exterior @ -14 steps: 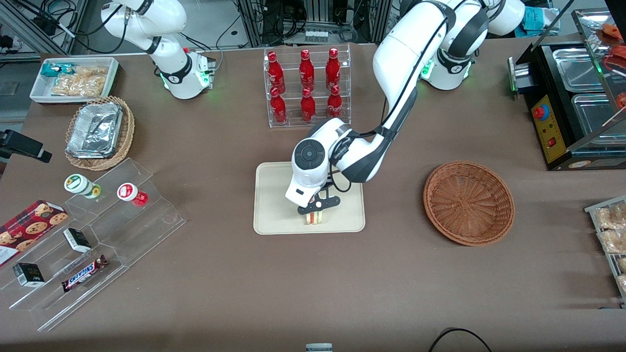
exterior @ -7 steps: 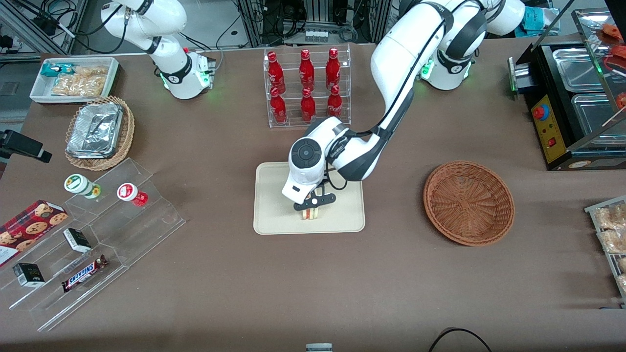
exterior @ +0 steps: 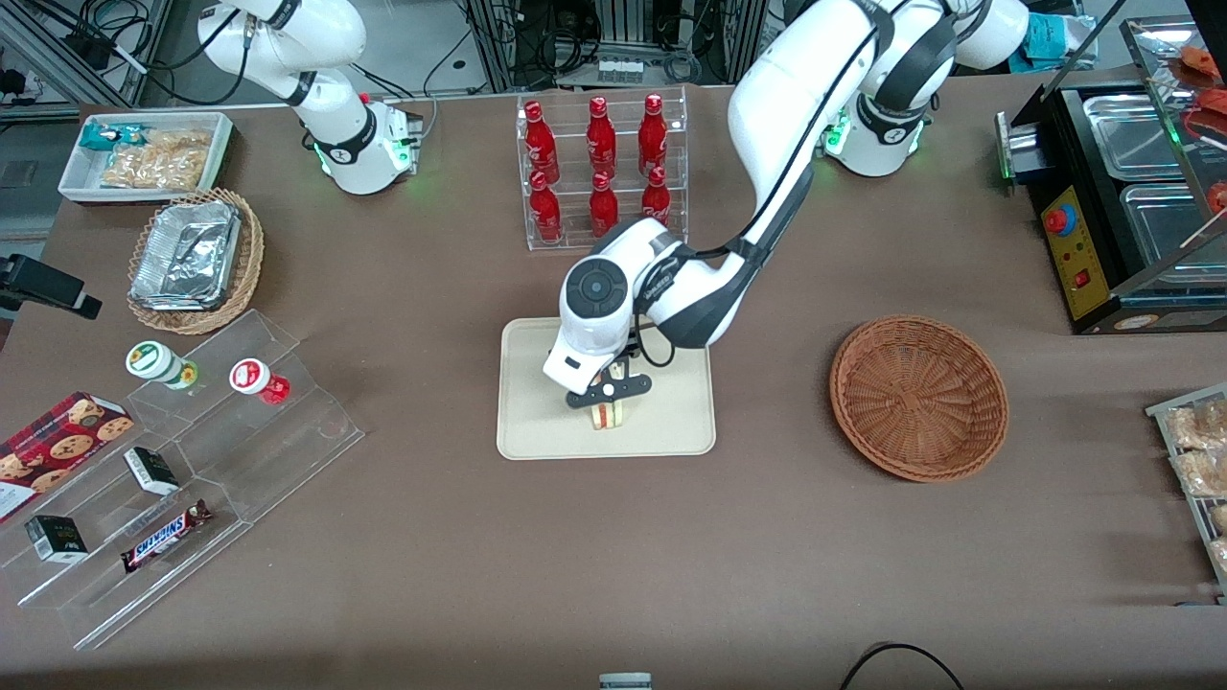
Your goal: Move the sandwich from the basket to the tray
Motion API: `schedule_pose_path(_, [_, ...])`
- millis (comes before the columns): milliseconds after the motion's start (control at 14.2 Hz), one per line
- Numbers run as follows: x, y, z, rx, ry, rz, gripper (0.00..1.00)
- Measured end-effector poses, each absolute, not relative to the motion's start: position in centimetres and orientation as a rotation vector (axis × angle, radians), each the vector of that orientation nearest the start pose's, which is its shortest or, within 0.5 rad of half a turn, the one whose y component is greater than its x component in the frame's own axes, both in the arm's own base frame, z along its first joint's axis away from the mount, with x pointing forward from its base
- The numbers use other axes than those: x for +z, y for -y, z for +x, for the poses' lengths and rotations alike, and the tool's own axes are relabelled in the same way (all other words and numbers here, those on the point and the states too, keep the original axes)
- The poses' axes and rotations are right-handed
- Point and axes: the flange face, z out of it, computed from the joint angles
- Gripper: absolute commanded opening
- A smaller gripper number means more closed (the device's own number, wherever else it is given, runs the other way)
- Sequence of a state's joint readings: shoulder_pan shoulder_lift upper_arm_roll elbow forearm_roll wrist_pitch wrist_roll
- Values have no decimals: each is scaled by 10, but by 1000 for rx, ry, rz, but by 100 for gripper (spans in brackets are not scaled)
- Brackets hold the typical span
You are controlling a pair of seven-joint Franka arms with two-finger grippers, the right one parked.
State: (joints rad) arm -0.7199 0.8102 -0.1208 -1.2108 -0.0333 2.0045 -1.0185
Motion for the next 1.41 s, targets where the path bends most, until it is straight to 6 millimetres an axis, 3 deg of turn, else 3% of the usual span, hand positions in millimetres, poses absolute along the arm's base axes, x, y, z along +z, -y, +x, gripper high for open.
schedule_pose_path(141, [328,524,526,169,406,-3109,100])
schedule_pose_path(282, [350,490,541,180,472,-3037,100])
schedule_pose_path(424, [359,446,558,196,524,-3009,100])
schedule_pose_path(635, [371,365,571,253,456,-3003,100])
schedule_pose_path(847, [399,280,572,285,352,-3030,100])
schedule_pose_path(1129, [455,173,559,363,160,-3065,100])
schedule_pose_path(1271, [489,136,551,359,85,-3086,100])
schedule_pose_path(1412, [520,113,544,288,63,-3085,100])
